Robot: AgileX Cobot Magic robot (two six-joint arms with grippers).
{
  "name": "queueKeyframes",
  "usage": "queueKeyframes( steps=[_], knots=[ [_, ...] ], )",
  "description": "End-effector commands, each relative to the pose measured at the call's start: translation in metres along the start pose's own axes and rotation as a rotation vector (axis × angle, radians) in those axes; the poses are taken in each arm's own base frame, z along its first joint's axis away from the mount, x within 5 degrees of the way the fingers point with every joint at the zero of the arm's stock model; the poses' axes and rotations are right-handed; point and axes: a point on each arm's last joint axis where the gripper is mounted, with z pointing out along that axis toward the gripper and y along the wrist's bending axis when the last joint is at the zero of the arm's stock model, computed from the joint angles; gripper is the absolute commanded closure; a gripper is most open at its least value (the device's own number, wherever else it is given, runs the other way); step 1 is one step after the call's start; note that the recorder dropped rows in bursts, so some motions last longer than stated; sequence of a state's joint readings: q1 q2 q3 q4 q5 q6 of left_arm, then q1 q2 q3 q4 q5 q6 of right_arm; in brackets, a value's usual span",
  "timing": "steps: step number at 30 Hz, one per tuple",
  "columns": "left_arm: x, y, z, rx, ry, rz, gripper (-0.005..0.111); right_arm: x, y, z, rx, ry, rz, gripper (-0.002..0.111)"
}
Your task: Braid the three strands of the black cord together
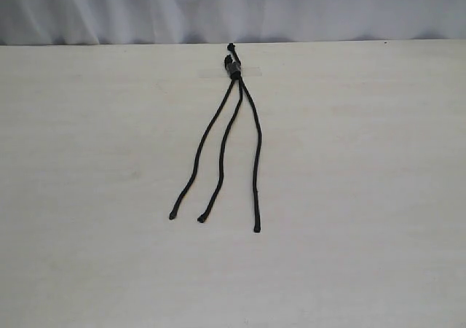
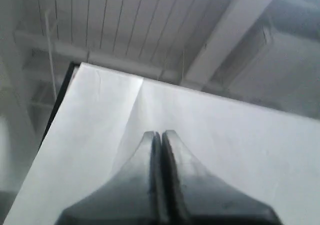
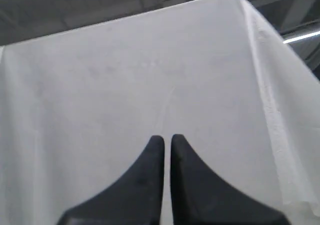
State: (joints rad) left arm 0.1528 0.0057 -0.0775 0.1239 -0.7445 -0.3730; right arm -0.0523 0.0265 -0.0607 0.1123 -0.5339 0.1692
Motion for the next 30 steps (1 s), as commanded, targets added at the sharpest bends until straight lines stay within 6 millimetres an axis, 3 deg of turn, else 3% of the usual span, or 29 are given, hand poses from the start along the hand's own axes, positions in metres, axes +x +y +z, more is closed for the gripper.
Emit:
queueKeyframes(
  steps=[1,5,9,13,18,21,24,26,30],
  knots=[
    [0.007,0.005,0.035,-0.088,0.326,0.033,0.107,-0.002,0.009,0.035,-0.005,0.259,-0.068,0.104],
    [0.035,0.01,0.059,-0.092,0.599,0.027,0.107,0.026,0.003,0.073,0.083,0.581,-0.052,0.104],
    [0.066,0.005,0.076,0.061,0.801,0.032,0.107,0.065,0.001,0.108,0.131,0.894,-0.052,0.104],
    [0.095,0.0,0.105,0.245,0.977,0.004,0.107,0.112,0.032,0.137,-0.054,1.134,-0.126,0.104],
    [0.124,0.037,0.141,0.022,1.085,0.211,0.107,0.162,0.075,0.168,-0.235,1.351,-0.247,0.104],
    [0.151,0.052,0.138,-0.089,1.194,0.205,0.107,0.18,0.081,0.189,-0.215,1.461,-0.281,0.104],
    [0.189,0.05,0.128,-0.005,1.344,0.082,0.107,0.196,0.082,0.2,-0.183,1.598,-0.327,0.104],
    [0.212,0.048,0.131,0.024,1.432,-0.057,0.107,0.209,0.082,0.201,-0.176,1.661,-0.347,0.104],
    [0.243,0.045,0.133,0.128,1.507,-0.135,0.107,0.235,0.08,0.197,-0.198,1.711,-0.38,0.104]
  ],
)
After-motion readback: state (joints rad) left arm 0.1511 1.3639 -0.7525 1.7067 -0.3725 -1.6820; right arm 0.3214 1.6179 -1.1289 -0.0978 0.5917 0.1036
